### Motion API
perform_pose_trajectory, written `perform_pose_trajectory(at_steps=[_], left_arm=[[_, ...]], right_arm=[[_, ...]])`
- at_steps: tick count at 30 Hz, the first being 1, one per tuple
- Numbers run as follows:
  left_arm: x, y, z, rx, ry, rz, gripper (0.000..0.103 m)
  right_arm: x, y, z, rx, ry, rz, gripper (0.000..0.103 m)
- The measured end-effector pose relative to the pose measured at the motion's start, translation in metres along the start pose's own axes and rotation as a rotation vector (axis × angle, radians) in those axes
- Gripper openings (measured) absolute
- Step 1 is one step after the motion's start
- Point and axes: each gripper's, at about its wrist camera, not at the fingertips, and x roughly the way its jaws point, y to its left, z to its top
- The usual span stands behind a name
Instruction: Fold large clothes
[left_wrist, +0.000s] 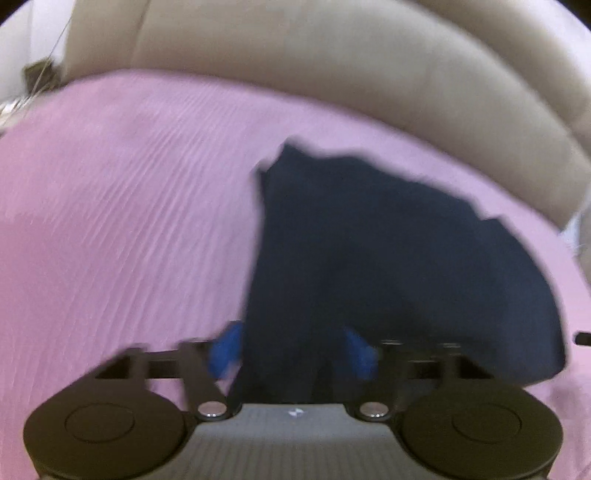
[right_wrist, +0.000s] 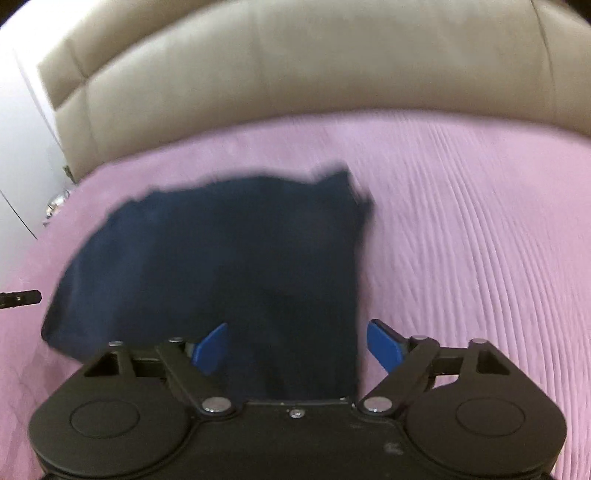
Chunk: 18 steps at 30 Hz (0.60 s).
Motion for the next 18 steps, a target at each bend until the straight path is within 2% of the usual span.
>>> perform_pose_trajectory(at_steps=[1,2,4,6,8,10,12,15,16,17,18], left_arm=[[-0.003,-0.01,0.007,0.022,-0.034,-0.017,0.097],[-0.004,-0.025,0.015,0.056,-0.072,-0.052,0.098],[0.002,-0.051,0.025,0.119,-0.093,-0.134,0.1],[0.025,-0.082,0.033,0.216,-0.058,-0.228,0.1],[0.057,-0.109,0.031,0.331,-0.003,-0.285,0.1],[0.09,-0.127,0.024,0.444,0.05,-0.241,0.1],[0.117,-0.13,0.014,0.529,0.079,-0.194,0.103],[0.115,-0.107,0.005,0.573,0.028,-0.223,0.103],[0.111,-0.099,0.002,0.573,0.017,-0.217,0.103],[0.106,-0.087,-0.002,0.583,0.0,-0.205,0.103],[0.101,-0.078,-0.005,0.59,-0.012,-0.203,0.103]], right_arm=[[0.006,0.016,0.008,-0.044,-0.03,0.013,0.102],[0.016,0.035,0.015,-0.119,-0.049,0.052,0.102],[0.037,0.067,0.02,-0.253,-0.056,0.143,0.102],[0.067,0.097,0.02,-0.41,-0.046,0.193,0.102],[0.1,0.114,0.016,-0.538,0.003,0.155,0.102],[0.13,0.108,0.009,-0.604,0.081,0.155,0.102],[0.129,0.086,0.004,-0.584,0.043,0.23,0.102],[0.12,0.063,-0.012,-0.64,0.021,0.191,0.103],[0.12,0.054,-0.019,-0.629,0.059,0.161,0.103],[0.117,0.043,-0.025,-0.596,0.084,0.166,0.103],[0.11,0.031,-0.031,-0.583,0.056,0.186,0.103]])
